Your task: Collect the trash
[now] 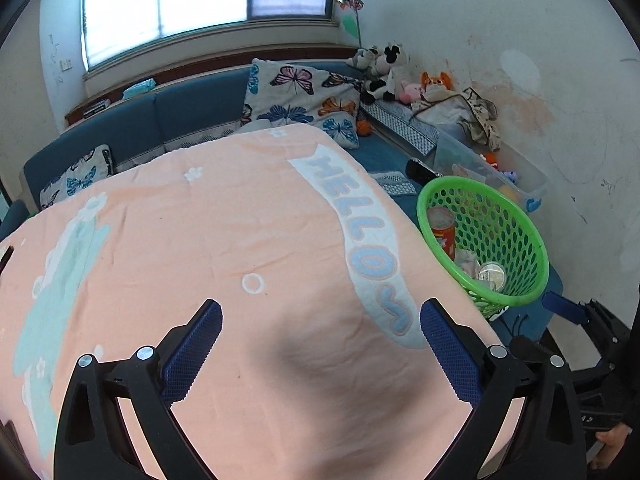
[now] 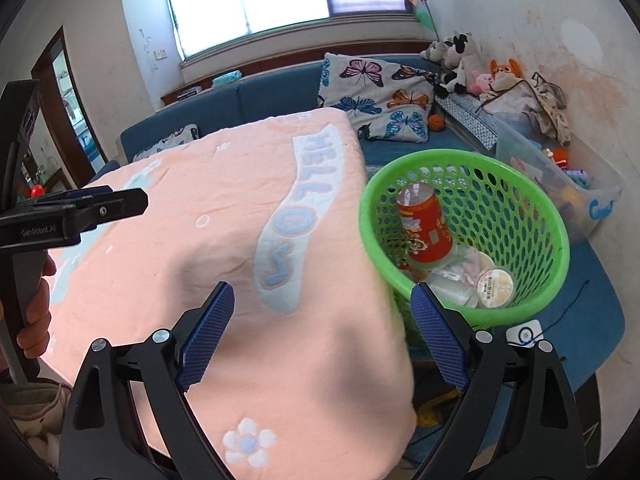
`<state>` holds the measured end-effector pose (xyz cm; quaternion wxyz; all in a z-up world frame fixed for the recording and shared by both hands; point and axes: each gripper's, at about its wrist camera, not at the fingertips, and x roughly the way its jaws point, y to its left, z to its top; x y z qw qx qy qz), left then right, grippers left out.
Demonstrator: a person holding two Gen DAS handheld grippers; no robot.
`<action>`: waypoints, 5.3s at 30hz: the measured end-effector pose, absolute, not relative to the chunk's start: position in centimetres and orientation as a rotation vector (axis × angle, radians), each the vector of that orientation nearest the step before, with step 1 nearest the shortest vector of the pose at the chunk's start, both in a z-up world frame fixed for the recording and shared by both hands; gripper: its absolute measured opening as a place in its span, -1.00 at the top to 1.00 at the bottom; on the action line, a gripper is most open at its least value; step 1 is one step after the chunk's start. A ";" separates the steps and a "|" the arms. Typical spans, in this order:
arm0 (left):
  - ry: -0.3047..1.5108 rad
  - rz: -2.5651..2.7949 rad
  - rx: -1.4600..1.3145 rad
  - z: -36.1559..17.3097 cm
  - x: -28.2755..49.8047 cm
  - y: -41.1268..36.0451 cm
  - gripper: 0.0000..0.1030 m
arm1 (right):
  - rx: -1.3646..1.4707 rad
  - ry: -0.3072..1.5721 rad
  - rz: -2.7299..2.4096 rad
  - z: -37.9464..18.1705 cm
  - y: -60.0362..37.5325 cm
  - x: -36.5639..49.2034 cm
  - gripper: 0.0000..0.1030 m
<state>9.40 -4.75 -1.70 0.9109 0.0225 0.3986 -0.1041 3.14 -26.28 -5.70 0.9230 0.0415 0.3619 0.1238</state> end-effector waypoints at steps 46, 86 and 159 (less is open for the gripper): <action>0.665 -0.176 0.115 -1.0 4.5 -3.9 -0.87 | 0.103 0.632 0.161 -5.3 -23.8 -0.8 -0.81; 0.645 -0.116 0.106 -1.1 3.6 -3.1 -0.87 | 0.096 0.587 0.142 -4.2 -22.6 -2.7 -0.85; 0.618 -0.041 0.096 -1.9 2.4 -1.7 -0.86 | 0.055 0.585 0.185 -4.5 -20.3 -2.3 -0.86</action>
